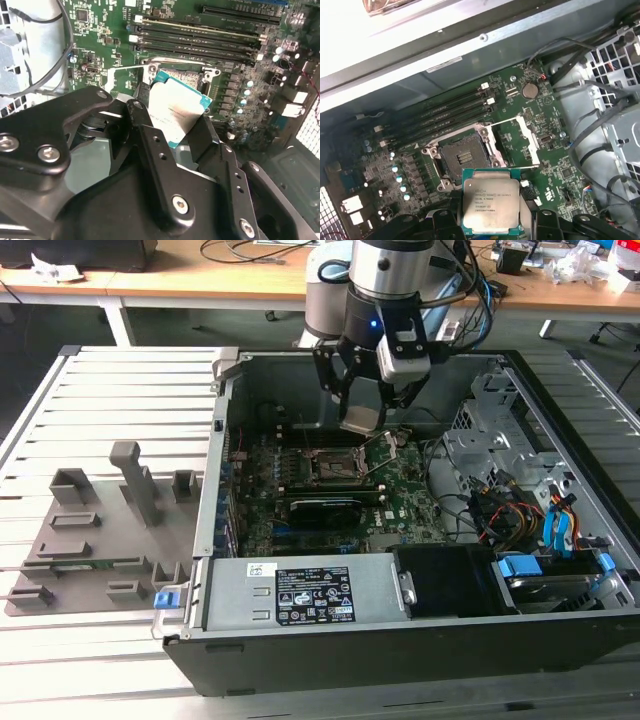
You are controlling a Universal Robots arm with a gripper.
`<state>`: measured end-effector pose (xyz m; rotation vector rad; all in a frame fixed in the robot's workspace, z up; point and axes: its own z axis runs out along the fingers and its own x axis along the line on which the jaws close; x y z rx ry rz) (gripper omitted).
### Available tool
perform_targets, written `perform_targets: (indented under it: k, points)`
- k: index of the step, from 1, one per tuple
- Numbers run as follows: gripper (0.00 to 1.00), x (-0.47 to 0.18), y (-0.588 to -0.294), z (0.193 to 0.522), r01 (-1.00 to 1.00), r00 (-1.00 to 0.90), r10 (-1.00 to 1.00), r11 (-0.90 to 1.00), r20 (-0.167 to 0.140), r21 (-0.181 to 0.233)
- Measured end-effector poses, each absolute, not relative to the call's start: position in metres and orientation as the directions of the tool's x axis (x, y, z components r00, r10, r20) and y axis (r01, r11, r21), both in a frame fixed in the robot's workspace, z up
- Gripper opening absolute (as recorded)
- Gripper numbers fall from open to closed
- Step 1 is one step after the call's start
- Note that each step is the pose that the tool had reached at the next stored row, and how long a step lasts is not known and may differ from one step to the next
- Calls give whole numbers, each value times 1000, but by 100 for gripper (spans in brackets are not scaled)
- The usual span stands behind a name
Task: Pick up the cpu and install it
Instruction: 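Place the cpu into insertion slot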
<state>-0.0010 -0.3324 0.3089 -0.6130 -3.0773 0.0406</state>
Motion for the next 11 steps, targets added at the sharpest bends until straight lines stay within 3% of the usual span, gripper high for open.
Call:
perform_targets:
  k: [11]
  points:
    - [55,-1,-332,309,489,-872,490,872,-2,-27]
